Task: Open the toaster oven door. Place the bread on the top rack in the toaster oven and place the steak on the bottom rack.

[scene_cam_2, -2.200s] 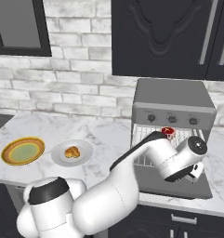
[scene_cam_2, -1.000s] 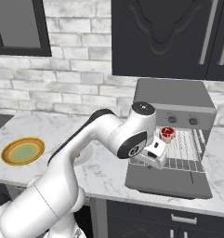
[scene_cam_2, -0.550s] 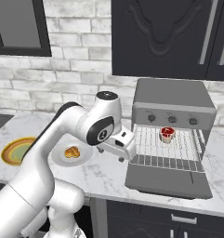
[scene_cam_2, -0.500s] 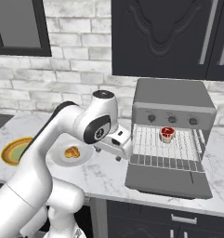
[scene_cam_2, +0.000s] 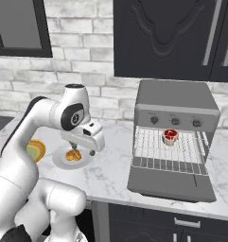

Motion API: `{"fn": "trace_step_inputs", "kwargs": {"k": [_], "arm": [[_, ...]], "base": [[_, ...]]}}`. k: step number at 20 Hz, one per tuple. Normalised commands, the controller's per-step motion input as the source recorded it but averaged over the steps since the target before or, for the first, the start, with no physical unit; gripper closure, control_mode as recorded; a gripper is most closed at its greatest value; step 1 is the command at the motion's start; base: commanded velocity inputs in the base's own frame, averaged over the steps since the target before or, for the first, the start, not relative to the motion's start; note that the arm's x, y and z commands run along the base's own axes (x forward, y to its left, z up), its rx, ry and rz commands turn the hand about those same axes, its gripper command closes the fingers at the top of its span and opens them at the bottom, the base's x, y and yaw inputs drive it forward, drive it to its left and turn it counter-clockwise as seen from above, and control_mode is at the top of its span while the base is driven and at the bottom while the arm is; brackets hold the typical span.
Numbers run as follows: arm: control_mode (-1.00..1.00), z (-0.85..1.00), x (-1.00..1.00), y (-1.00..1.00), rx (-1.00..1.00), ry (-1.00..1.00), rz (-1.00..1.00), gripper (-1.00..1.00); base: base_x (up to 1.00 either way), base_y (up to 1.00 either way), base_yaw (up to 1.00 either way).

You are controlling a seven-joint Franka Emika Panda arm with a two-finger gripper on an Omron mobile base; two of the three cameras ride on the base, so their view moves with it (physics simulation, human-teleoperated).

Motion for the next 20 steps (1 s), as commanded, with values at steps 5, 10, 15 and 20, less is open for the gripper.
{"fn": "trace_step_inputs", "kwargs": {"k": [5,10,15,20], "arm": [[-1.0,-0.05,0.38,0.82,0.0,0.15,0.0,-1.0],[-1.0,-0.25,0.29,0.72,0.05,0.07,0.0,-1.0],[-1.0,-0.44,0.17,0.61,0.01,0.0,-0.1,-1.0],[-1.0,-0.41,0.33,0.39,0.0,-0.1,-0.31,-1.0]], "base": [[0.0,0.0,0.0],[0.0,0.0,0.0],[0.0,0.0,0.0],[0.0,0.0,0.0]]}}
